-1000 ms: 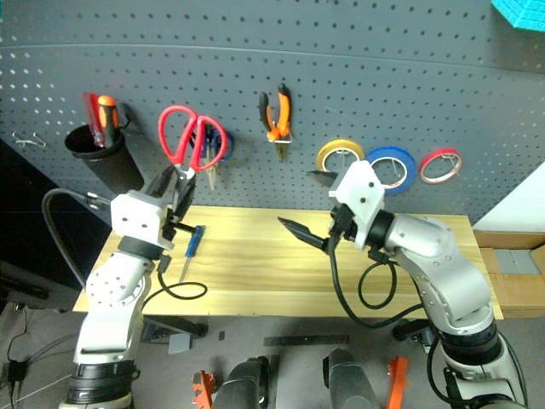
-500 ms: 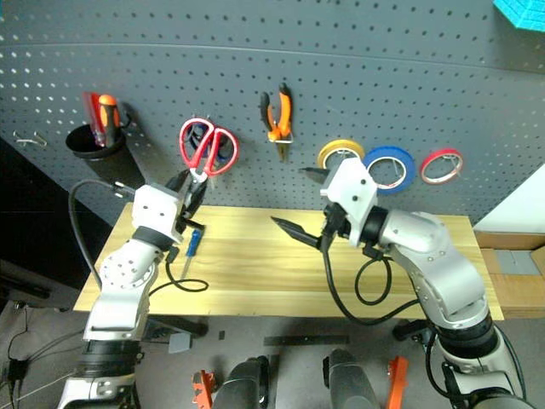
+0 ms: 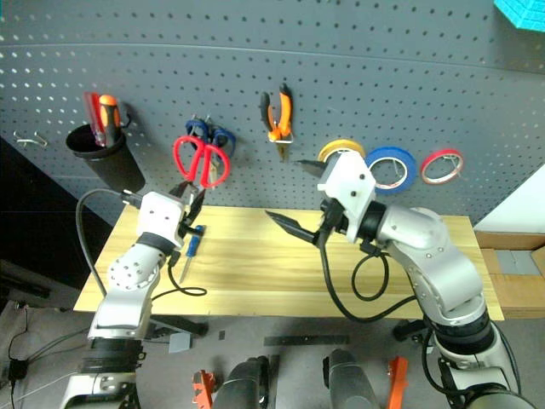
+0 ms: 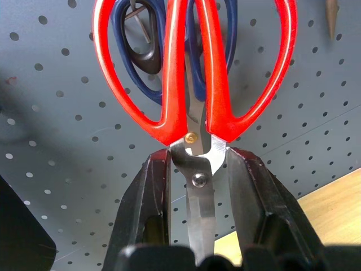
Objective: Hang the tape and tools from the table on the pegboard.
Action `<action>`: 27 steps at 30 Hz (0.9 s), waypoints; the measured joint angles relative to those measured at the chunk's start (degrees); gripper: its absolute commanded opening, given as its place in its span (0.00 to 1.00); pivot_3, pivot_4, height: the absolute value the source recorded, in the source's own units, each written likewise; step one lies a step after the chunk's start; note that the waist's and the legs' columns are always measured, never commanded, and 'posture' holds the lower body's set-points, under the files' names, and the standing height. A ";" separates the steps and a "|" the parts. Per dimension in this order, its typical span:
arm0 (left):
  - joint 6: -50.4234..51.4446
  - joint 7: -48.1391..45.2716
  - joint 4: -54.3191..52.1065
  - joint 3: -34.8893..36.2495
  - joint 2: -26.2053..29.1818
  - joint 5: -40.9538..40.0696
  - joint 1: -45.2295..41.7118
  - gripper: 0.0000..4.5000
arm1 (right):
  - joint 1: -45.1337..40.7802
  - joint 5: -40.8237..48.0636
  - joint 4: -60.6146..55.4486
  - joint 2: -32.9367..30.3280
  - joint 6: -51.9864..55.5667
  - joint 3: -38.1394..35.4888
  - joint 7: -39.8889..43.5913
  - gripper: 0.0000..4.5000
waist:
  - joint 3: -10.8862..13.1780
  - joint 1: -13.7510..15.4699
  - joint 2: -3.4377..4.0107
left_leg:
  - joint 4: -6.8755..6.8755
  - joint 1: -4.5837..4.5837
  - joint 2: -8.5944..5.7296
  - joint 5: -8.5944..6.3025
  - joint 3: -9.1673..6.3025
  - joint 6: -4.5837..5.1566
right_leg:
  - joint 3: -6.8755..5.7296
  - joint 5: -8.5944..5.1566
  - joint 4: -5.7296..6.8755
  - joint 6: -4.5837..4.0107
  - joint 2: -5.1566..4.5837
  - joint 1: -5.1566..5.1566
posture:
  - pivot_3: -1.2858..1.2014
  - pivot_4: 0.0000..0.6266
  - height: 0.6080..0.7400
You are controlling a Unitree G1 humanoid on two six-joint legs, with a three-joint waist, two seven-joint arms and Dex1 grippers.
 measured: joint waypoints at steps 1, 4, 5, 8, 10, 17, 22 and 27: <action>0.01 -0.05 0.01 0.00 -0.16 -0.05 0.16 0.54 | 0.00 -0.02 0.00 0.00 -0.01 0.00 0.01 1.00 | 0.00 -0.01 0.00 | 0.00 0.00 0.00 0.00 0.00 0.00 | 0.00 0.00 0.00 0.00 0.00 0.00 | 0.46 0.32 1.00; 0.31 -0.09 0.09 -0.04 -0.37 -0.01 0.52 0.77 | 0.00 -0.06 0.00 -0.01 -0.01 0.02 0.04 1.00 | 0.00 0.00 0.00 | 0.00 0.00 0.00 0.00 0.00 0.00 | 0.00 0.00 0.00 0.00 0.00 0.00 | 0.46 0.32 1.00; 0.43 -0.08 0.13 -0.04 -0.37 0.01 0.58 0.84 | 0.00 -0.09 0.00 -0.01 -0.01 0.04 0.05 1.00 | 0.00 0.00 0.00 | 0.00 0.00 0.00 0.00 0.00 0.00 | 0.00 0.00 0.00 0.00 0.00 0.00 | 0.46 0.32 1.00; 1.05 -0.06 0.20 -0.04 -0.36 0.22 0.88 1.00 | 0.02 -0.18 0.00 0.00 -0.02 0.47 0.03 1.00 | 0.00 -0.01 0.00 | 0.00 0.00 0.00 0.00 0.00 0.00 | 0.00 0.00 0.00 0.00 0.00 0.00 | 0.46 0.32 1.00; 2.25 -0.42 0.20 -0.01 -0.36 0.00 1.41 1.00 | 0.07 -0.21 0.00 0.08 -0.02 0.98 -0.05 1.00 | 0.00 -0.02 0.00 | 0.00 0.00 0.00 0.00 0.00 0.00 | 0.00 0.00 0.00 0.00 0.00 0.00 | 0.46 0.32 1.00; 14.86 -3.95 3.16 0.70 -0.52 -4.71 4.87 1.00 | -0.10 -3.55 3.33 3.80 8.82 4.37 -7.70 1.00 | 0.00 -0.12 0.01 | 0.01 0.07 0.02 0.00 0.00 0.00 | 0.01 0.00 0.11 0.00 0.03 0.00 | 0.46 0.35 1.00; 27.85 -2.39 12.01 3.19 1.24 -6.35 0.23 1.00 | -1.66 -3.52 5.21 12.58 25.41 5.51 -15.85 1.00 | 0.01 -0.12 0.01 | 0.05 0.07 0.00 0.01 -0.12 0.00 | -0.06 0.00 0.27 0.00 0.04 -0.02 | 0.46 0.37 1.00; 32.10 -1.17 21.01 6.29 3.57 -7.52 -7.41 1.00 | -2.34 -3.35 6.37 17.64 30.56 8.26 -18.63 1.00 | 0.01 -0.07 0.01 | 0.04 0.06 -0.04 0.00 -0.15 0.00 | -0.10 0.00 0.22 0.00 0.01 0.00 | 0.46 0.40 1.00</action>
